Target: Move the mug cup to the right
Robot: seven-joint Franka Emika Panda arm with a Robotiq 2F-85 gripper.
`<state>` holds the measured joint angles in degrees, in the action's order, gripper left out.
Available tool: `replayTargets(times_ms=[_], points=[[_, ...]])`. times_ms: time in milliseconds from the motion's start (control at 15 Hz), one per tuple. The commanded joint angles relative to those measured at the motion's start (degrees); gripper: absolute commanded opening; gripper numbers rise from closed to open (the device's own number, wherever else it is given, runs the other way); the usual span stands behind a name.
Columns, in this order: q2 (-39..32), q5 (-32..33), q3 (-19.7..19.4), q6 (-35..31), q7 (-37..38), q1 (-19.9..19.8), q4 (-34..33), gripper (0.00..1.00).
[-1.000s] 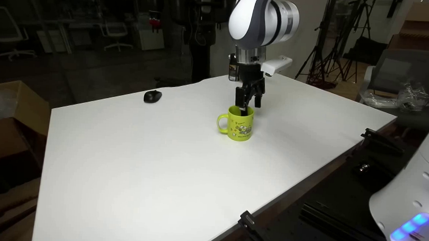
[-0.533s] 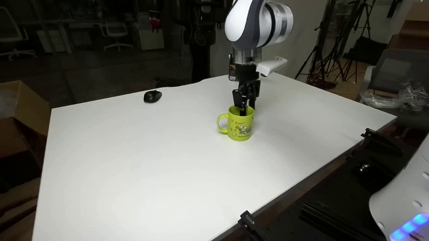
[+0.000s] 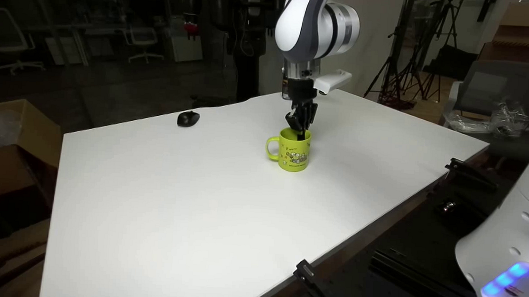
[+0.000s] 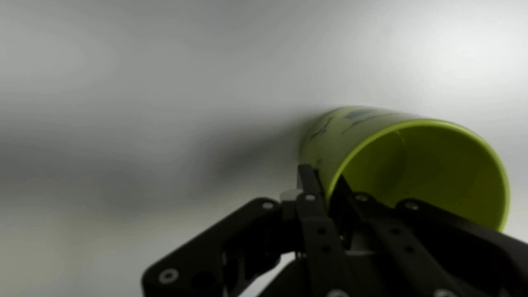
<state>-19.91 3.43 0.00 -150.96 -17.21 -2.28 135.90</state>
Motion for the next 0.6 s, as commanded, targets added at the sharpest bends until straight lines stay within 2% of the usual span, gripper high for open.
replayTargets(times_ms=[0,333,400,533], points=[[-0.02,0.43,0.69,0.13,0.3,-0.63,-0.12,0.1],[-0.03,0.43,0.74,0.13,0.3,-0.62,-0.13,0.1],[-0.21,0.33,0.86,-0.36,0.3,-0.58,-0.15,0.02],[-1.4,-0.7,0.7,-1.11,1.38,-0.94,-1.66,0.02]])
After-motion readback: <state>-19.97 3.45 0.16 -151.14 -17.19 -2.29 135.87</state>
